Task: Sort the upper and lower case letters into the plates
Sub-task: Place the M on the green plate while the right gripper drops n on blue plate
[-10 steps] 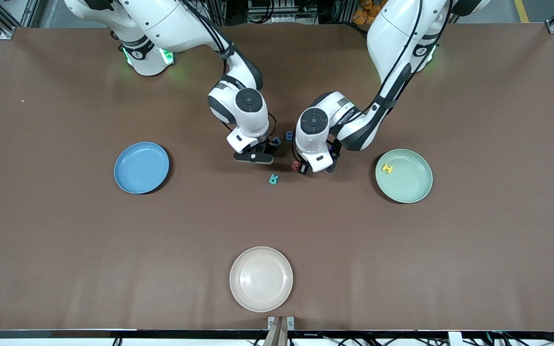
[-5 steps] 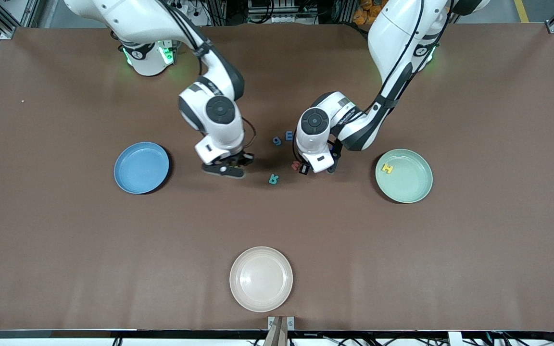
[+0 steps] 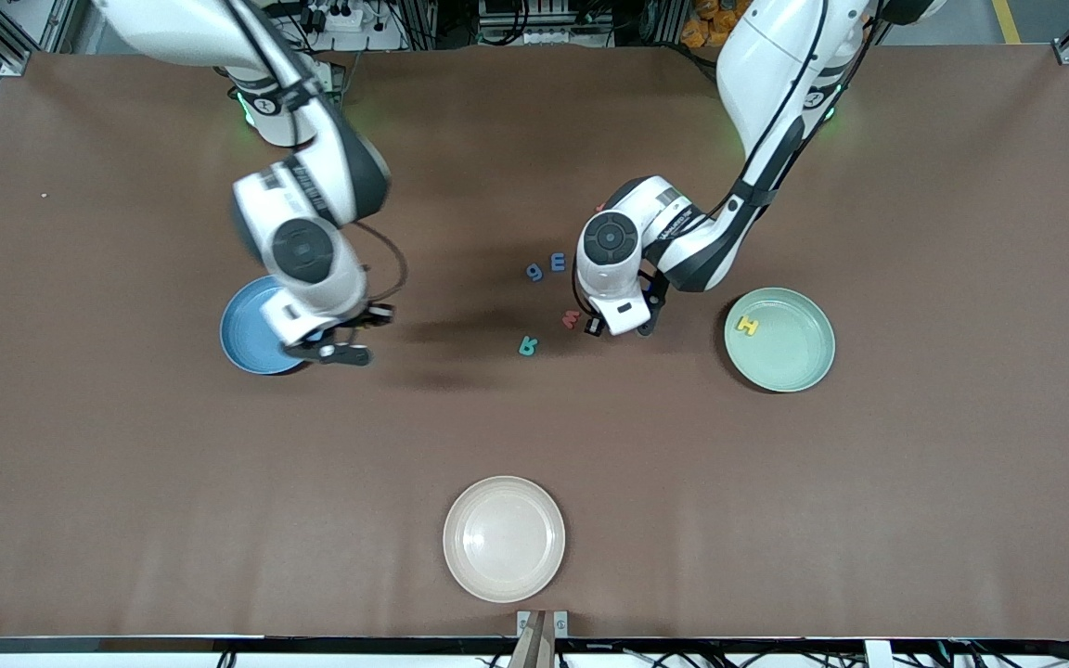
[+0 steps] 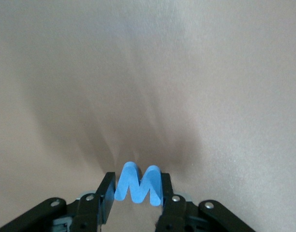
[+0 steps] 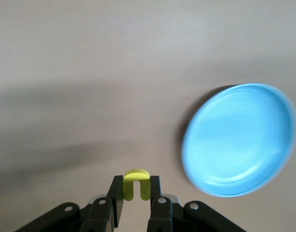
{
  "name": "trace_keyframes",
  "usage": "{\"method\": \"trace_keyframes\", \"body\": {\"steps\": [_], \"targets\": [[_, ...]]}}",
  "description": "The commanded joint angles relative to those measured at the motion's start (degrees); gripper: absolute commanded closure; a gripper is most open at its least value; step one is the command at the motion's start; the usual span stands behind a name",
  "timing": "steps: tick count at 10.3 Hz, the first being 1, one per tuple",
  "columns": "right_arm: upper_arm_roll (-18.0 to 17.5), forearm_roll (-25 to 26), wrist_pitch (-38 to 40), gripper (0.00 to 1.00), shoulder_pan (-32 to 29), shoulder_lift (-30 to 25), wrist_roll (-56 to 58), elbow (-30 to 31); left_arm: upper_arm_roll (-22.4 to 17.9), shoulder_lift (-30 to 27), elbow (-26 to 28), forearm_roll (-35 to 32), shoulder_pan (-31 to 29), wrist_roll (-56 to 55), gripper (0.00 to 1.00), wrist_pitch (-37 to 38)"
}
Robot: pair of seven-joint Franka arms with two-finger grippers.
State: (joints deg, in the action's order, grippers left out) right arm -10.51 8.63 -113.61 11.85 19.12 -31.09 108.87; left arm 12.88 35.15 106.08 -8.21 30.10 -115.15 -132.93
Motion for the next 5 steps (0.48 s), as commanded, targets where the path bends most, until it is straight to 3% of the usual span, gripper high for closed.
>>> {"method": "trace_keyframes", "body": {"steps": [1, 3, 5], "targets": [[-0.66, -1.16, 0.85, 1.0, -6.04, -1.28, 9.0, 3.44, 0.39, -1.75, 0.97, -1.45, -0.66, 3.69, 0.83, 2.66], [0.56, -1.16, 2.77, 1.0, -8.94, -1.28, 14.01, 4.42, 0.39, -2.71, 1.32, -1.45, -1.1, 7.37, 0.84, 5.12], [5.13, -1.16, 2.0, 1.0, -10.26, -0.58, 23.67, 5.38, 0.39, -3.94, 2.54, -1.45, -2.67, 11.07, 0.85, 6.27]]}}
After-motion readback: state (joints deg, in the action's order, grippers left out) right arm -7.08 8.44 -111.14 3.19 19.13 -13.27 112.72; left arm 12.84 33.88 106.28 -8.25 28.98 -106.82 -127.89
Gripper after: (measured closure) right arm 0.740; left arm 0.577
